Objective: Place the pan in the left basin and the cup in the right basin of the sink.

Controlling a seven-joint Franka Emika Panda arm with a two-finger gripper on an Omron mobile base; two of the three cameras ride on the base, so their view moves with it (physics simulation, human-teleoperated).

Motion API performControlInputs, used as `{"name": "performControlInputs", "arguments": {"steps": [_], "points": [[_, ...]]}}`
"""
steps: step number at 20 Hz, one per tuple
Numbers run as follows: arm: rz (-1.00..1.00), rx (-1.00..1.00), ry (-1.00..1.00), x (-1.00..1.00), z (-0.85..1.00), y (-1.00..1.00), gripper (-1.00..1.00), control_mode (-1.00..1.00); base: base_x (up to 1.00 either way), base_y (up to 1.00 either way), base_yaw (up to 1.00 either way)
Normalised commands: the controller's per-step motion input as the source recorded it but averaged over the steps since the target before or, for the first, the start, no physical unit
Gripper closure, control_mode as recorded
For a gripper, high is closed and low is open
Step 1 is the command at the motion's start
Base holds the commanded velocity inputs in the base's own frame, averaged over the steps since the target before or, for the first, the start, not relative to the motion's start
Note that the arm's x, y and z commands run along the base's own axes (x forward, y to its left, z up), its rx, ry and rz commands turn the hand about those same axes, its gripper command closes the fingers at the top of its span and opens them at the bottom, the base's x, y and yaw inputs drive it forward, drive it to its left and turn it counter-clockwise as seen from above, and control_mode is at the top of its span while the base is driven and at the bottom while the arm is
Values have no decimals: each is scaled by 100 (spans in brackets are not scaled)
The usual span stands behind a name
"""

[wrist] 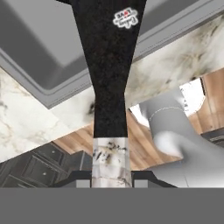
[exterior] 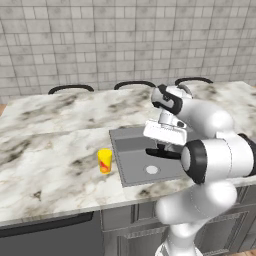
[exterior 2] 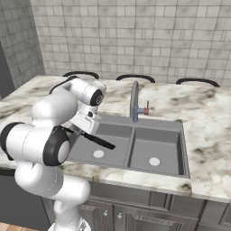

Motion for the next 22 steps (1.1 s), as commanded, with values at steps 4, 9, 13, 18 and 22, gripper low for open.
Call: {"name": "performControlInputs", "arguments": {"steps": [4,9,13,18,22], "points": [[0,0,0,21,-10,-1,100,-100,0,0,0],[0,0,0,19,-15,0,100,-100,0,0,0],[0,-1,0,22,-21,0,100,-100,0,0,0],[0,-2,0,18,-30,0,100,-100,0,0,0],[0,0,0,14,-26,-4,100,-100,0,0,0]]}}
